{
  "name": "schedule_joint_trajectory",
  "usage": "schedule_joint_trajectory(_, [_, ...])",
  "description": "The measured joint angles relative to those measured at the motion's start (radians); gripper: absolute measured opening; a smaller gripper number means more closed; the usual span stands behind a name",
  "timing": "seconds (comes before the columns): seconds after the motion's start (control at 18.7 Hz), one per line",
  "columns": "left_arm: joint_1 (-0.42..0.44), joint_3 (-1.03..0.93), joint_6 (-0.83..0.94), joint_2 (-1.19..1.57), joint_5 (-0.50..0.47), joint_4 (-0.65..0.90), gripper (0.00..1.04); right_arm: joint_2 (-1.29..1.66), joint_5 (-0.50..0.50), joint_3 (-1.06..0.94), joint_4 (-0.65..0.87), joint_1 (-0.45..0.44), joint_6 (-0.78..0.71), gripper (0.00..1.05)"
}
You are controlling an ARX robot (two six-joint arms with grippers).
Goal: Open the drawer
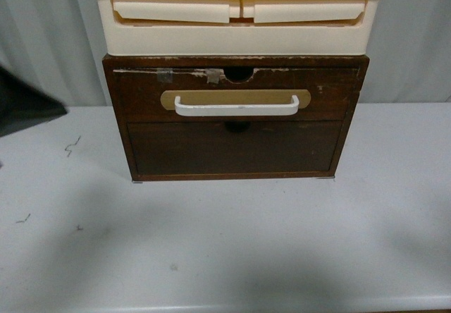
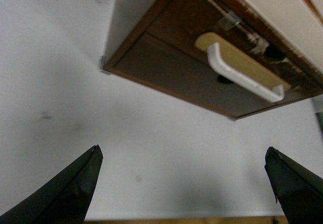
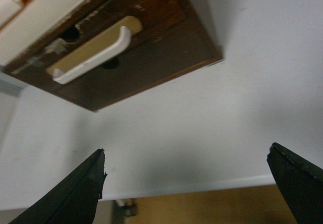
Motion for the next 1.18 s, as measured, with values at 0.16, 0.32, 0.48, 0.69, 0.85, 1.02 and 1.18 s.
schedule_joint_trajectory(0.16, [-0.014,0.115,-0.2,0.31,0.125,0.289,0.98,0.32,-0.108,0.123,0.348,0.077,0.274,0.98])
schedule_joint_trajectory(0.32, [-0.029,0.201,-0.358,0.536,0.189,0.475,0.98,0.593,-0.114,0.249,0.531,0.156,0.427,0.98])
schedule_joint_trajectory(0.48, [-0.048,0.299,-0.45,0.7,0.218,0.555,0.98,0.791,-0.087,0.363,0.599,0.196,0.512,0.98])
schedule_joint_trajectory(0.69, [-0.056,0.404,-0.549,0.822,0.219,0.608,0.98,0.942,-0.035,0.496,0.594,0.224,0.575,0.98])
schedule_joint_trajectory(0.85, [-0.056,0.445,-0.581,0.873,0.211,0.628,0.98,1.017,-0.005,0.566,0.578,0.269,0.597,0.98])
schedule_joint_trajectory(1.02, [-0.053,0.457,-0.605,0.894,0.212,0.634,0.93,1.071,0.025,0.622,0.563,0.301,0.609,0.98])
schedule_joint_trajectory(1.18, [-0.059,0.465,-0.627,0.899,0.219,0.642,0.9,1.096,0.069,0.671,0.562,0.306,0.616,0.98])
